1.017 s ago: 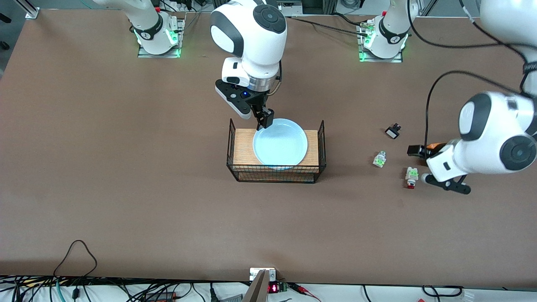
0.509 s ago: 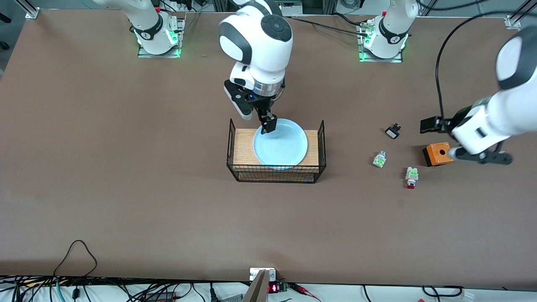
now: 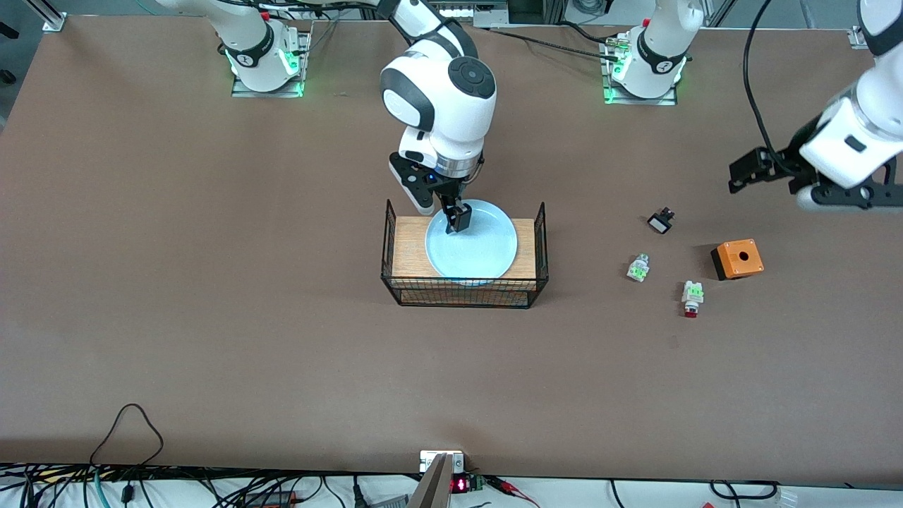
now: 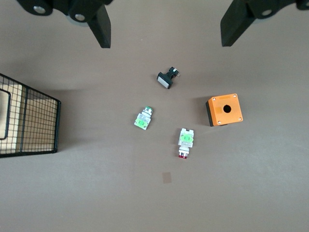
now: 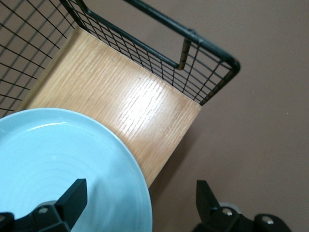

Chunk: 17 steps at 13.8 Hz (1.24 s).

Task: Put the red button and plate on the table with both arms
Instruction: 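Raise the left gripper away while the right gripper grips the plate rim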

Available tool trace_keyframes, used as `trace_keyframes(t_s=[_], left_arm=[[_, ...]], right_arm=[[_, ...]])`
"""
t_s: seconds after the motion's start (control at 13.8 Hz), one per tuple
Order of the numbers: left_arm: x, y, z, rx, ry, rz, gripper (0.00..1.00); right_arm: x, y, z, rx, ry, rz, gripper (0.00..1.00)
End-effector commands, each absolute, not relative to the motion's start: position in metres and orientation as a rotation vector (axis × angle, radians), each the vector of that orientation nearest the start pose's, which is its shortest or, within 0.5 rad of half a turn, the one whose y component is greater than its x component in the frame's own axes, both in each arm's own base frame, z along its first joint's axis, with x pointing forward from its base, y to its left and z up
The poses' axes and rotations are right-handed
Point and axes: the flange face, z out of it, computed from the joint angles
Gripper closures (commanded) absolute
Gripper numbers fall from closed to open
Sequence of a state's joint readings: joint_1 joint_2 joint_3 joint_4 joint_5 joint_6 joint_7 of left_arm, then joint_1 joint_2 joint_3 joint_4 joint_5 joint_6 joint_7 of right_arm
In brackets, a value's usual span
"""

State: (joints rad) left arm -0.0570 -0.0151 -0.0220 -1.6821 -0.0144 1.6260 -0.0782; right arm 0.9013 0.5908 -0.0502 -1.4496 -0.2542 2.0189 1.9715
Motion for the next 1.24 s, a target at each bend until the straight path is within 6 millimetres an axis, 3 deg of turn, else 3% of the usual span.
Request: trace_keyframes(t_s=[0.0,0.22,0.44,0.58,0.87,1.16], left_arm=[[0.542,-0.049,0.583,-3.148,0.006,0.049,0.00],[0.548,-0.049,0.586,-3.146,0.001,0.054,0.00],[0.550,-0.047,0.586,-3.146,-0.006,0.054,0.00],[0.550,-0.048,0.584,-3.144,-0.006,0.061,0.00],[0.552,-0.045,0.582,-3.146,-0.018,0.061,0.00],[0.555,-0.043,0.583,-3.145,-0.023,0.051,0.00]], right_arm=[[0.471,0.527,0.339,-2.787,1.498,-0.421,0.00],[0.472,0.524,0.337,-2.809,1.483,-0.421,0.00],[0.473,0.524,0.337,-2.795,1.495,-0.409,0.20],[0.475,0.523,0.338,-2.787,1.497,-0.402,0.44],[0.482,0.521,0.344,-2.677,1.623,-0.182,0.75],[0.483,0.520,0.348,-2.678,1.615,-0.193,0.85]])
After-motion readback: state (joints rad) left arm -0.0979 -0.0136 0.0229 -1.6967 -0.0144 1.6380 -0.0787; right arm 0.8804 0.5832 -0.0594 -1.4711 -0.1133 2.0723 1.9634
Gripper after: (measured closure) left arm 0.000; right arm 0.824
